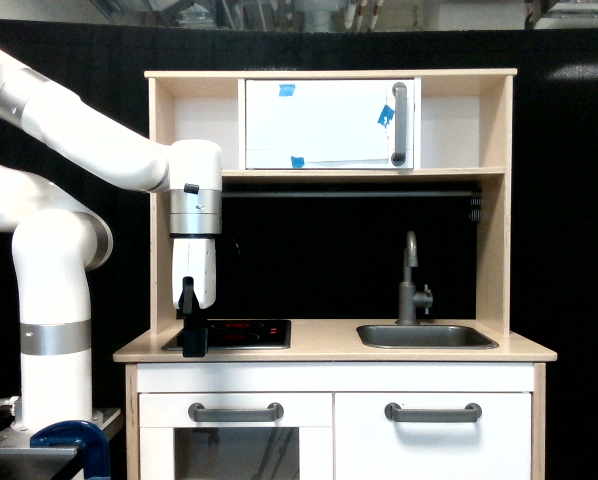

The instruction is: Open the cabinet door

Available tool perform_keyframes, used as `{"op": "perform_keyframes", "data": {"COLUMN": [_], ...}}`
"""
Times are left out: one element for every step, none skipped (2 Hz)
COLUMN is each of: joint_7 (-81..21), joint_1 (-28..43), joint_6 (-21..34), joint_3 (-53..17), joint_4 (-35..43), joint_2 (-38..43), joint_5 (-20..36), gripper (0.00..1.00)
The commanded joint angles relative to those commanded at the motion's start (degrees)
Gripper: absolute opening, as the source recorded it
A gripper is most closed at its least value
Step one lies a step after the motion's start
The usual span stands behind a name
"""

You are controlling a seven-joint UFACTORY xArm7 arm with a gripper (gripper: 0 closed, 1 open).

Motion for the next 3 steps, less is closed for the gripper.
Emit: {"op": "perform_keyframes", "data": {"joint_7": [-2.3,-1.1,-11.2], "joint_1": [0.7,-0.2,-5.0], "joint_6": [0.7,-0.7,-14.8], "joint_3": [-2.3,-1.7,-9.2], "joint_4": [-1.9,-1.3,9.5], "joint_2": [-5.3,-2.5,23.7], "joint_5": [0.5,-0.2,-4.3], "gripper": [0.00,1.00,1.00]}}
